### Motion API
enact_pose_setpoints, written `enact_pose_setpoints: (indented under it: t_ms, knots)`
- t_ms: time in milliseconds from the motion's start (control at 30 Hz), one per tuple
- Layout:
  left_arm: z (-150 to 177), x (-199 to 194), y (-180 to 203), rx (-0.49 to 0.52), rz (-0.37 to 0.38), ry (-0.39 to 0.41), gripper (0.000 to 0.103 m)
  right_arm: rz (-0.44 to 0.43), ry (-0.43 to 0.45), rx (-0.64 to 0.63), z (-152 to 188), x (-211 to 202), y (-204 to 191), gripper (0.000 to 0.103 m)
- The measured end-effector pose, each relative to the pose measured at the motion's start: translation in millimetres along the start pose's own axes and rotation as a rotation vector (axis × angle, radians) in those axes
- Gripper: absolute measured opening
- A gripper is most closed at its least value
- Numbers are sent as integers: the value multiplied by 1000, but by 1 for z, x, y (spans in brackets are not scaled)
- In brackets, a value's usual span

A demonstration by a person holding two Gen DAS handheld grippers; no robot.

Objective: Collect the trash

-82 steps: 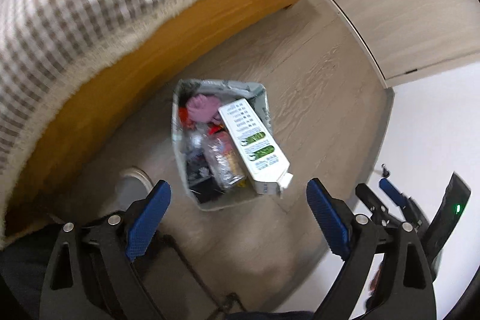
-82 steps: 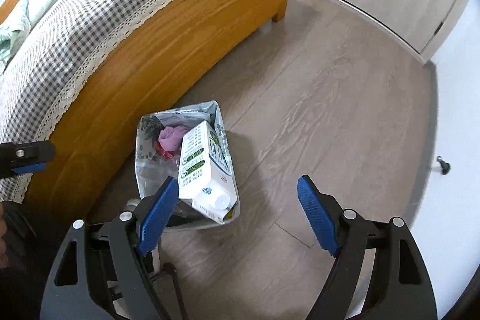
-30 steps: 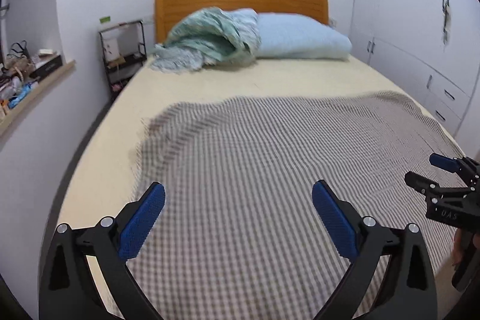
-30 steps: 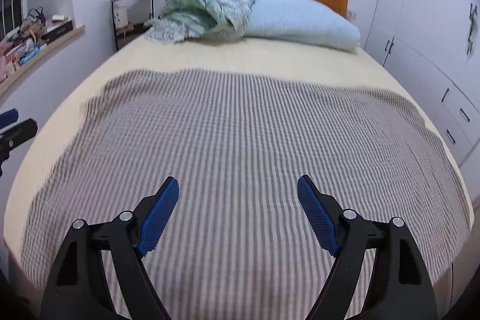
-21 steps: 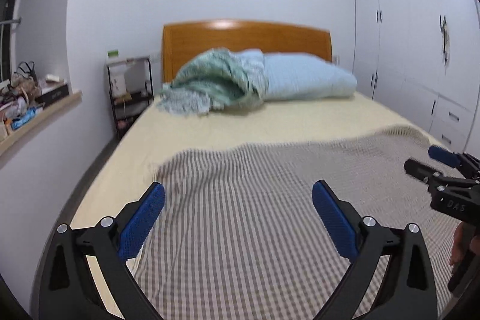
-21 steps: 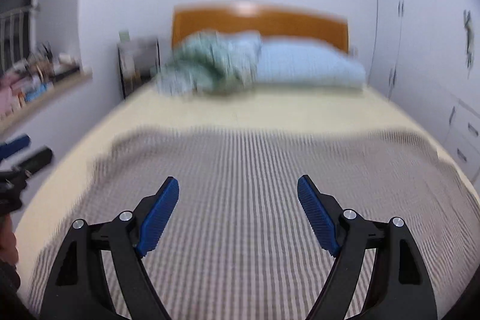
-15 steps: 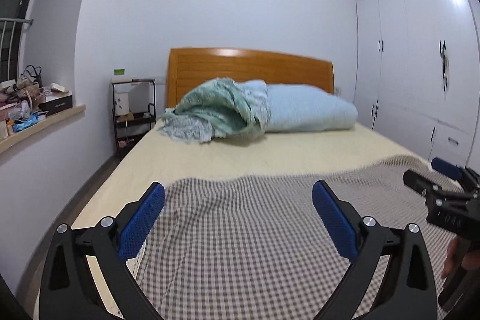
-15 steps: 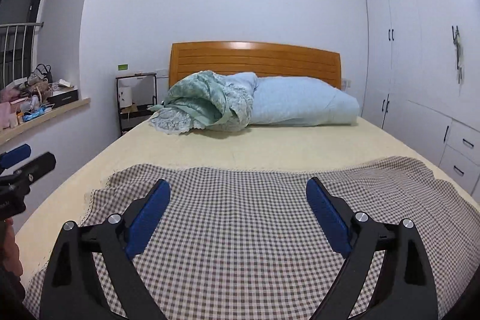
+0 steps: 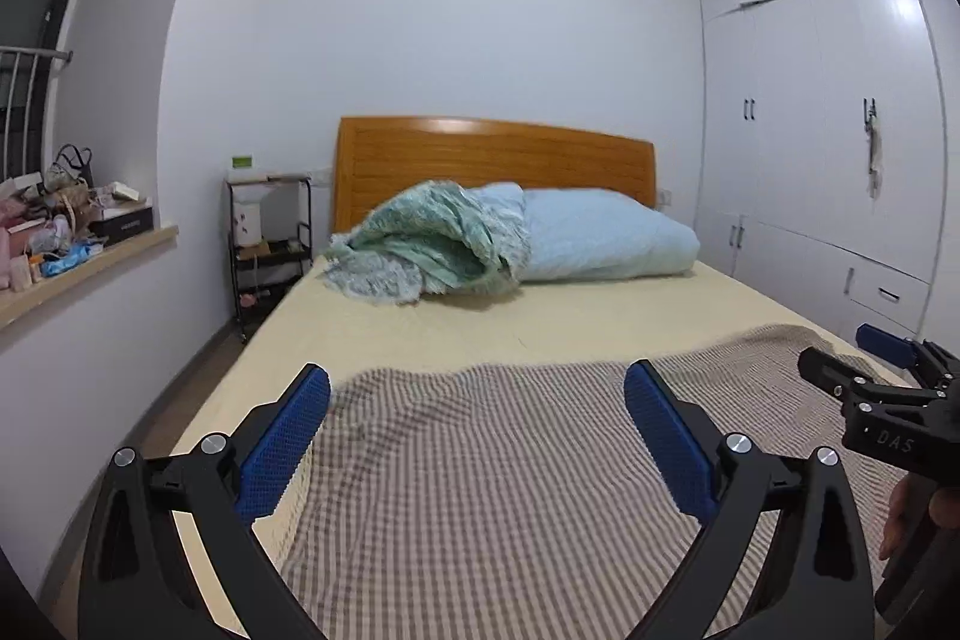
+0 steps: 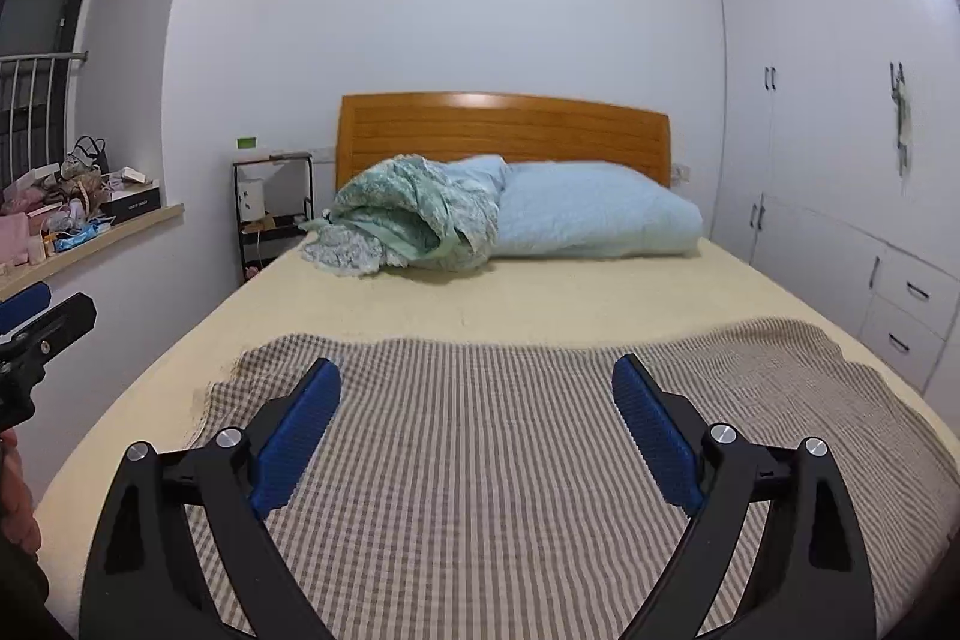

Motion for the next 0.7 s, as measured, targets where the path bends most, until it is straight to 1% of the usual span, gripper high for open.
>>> enact_pose_setpoints:
  t_ms: [100, 267, 333, 433, 500, 567, 700]
  knots:
    - [-3, -29, 5, -19, 11, 3, 95, -3, -12, 5, 4, -32, 1, 88]
    - [0, -88, 16, -31, 27, -4, 95, -2, 37, -26, 13, -93, 1, 88]
    - [3, -116, 18, -32, 11, 15, 95, 2, 46, -33, 19, -116, 3, 88]
    - [5, -155, 20, -46, 17, 41, 95, 4, 49, -30, 29, -145, 6, 88]
    - [7, -179, 21, -39, 21, 53, 95, -3, 48, -15, 34, -163, 8, 88]
    - [9, -203, 23, -25, 9, 72, 95, -10, 48, -7, 42, -182, 10, 88]
    - [19, -244, 27, 2, -7, 92, 95, -1, 41, -29, 57, -207, 6, 88]
Point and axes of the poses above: each gripper's, at about its wrist camera, not at the fingertips, and x roughly the way its jaws point, y to its right, z to its underside, the point moved 7 cm from there along x, roughly the way its jaws point, and after that the axes turned 6 degrees about x, right-handed, at the moved point
